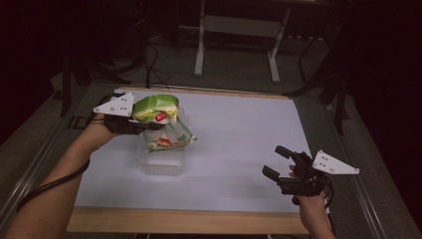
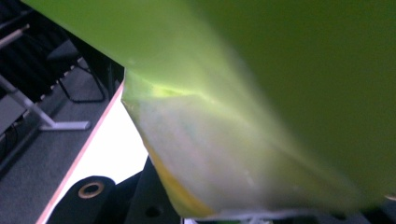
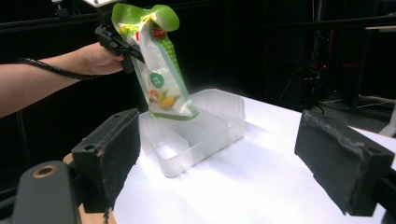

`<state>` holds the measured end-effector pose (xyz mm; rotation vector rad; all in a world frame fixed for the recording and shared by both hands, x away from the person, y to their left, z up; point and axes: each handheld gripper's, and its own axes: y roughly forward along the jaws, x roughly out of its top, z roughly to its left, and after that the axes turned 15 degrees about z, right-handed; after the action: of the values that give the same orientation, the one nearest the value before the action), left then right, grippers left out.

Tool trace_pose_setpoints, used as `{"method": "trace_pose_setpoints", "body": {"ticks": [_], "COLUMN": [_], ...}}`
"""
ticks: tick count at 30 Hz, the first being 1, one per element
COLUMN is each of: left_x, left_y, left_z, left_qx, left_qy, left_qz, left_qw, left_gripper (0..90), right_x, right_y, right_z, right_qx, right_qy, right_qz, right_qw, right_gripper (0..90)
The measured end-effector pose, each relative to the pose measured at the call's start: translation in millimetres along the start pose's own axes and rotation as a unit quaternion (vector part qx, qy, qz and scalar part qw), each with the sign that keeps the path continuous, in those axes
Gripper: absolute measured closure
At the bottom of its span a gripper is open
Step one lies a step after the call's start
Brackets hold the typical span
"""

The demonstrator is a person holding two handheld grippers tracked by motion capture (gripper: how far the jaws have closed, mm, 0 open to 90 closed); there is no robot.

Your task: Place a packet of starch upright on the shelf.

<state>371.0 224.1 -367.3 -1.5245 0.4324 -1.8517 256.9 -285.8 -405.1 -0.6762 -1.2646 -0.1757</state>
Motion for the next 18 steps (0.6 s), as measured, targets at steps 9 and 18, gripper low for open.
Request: {"method": "trace_pose_setpoints", "body": {"ticks": [9, 18], "left_x": [-16.4, -27.3], "left_y": [8.2, 19.0], "left_z": [-8.4, -14.4], "left_qx": [-0.017, -0.039], "left_qy": [0.003, 0.027], "left_qz": [0.02, 0.063], "left_qw": [0.9996, 0.9969], "left_gripper": [73.7, 73.7], "right_x": [-3.5, -7.0], "right_y": [1.2, 5.5], "right_z": [-1.3, -1.0], "right_qx": [0.001, 0.008], "right_qy": [0.004, 0.005], "right_qz": [0.008, 0.013], "right_qw": [1.0, 0.9999], "right_gripper": [14.3, 14.4]}}
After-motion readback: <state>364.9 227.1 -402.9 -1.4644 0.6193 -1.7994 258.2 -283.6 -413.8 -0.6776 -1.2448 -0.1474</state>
